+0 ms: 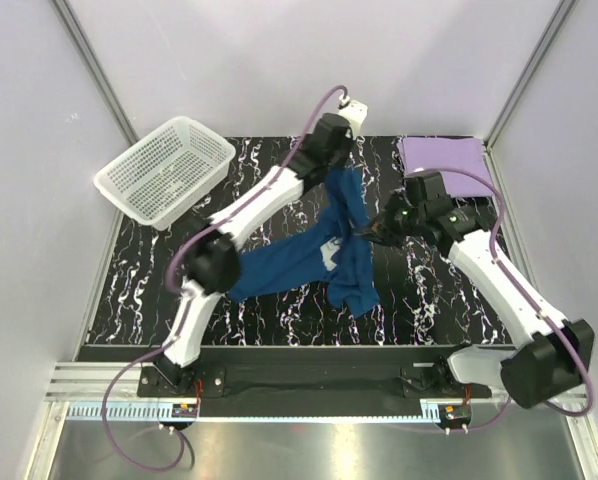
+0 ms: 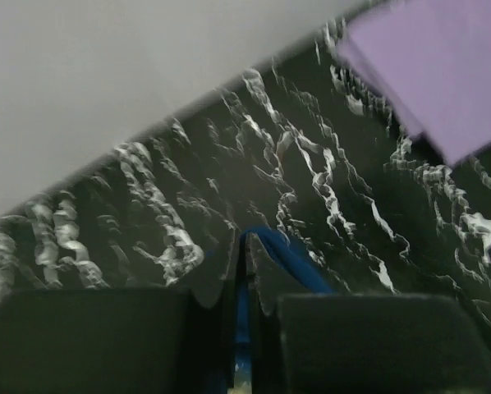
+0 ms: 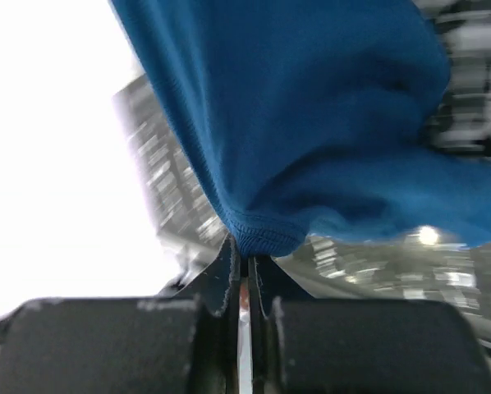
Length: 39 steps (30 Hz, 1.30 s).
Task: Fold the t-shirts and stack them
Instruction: Flatten the tshirt out
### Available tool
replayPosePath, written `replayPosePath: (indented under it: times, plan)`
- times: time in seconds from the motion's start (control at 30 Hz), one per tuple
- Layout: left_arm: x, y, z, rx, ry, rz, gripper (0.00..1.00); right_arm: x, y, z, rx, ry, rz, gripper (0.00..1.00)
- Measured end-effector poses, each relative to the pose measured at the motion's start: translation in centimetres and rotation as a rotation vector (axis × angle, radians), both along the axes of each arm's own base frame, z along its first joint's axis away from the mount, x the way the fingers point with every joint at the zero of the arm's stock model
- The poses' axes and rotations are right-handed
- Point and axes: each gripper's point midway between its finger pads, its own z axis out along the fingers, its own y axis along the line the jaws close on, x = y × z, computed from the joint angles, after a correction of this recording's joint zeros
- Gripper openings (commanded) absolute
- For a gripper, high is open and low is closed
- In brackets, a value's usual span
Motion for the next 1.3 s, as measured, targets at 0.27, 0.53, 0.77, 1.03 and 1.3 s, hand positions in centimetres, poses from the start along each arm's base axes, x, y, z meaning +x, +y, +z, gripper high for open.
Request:
replayPosePath:
  times: [0.27, 0.53, 0.77, 1.03, 1.3]
  plan:
    - [5.4, 3.2, -12.8, 0.082, 0.239, 0.201, 0.96, 2.3, -11.1, -10.3, -0.264, 0.308, -0.214, 0.54]
    - [-9.1, 17.4, -1.3, -0.076, 0.219, 0.295, 0.74, 2.7, -12.8, -11.8, -0.391, 0.317, -0.105, 0.78]
    - [-17.6, 18.7, -10.4, -0.122, 0.422, 0.221, 0.59, -1.9, -10.0, -12.1, -0.408, 0.325, 0.068, 0.67]
    - [-21.1, 20.3, -23.2, 0.073, 0.756, 0.341, 0.66, -6.2, -6.8, -10.8, -0.334, 0.288, 0.189, 0.66]
    - [-23.1, 19.5, -24.9, 0.054, 0.802, 0.35, 0.46, -7.9, -6.9, -10.7, -0.299, 0.288, 0.181, 0.64]
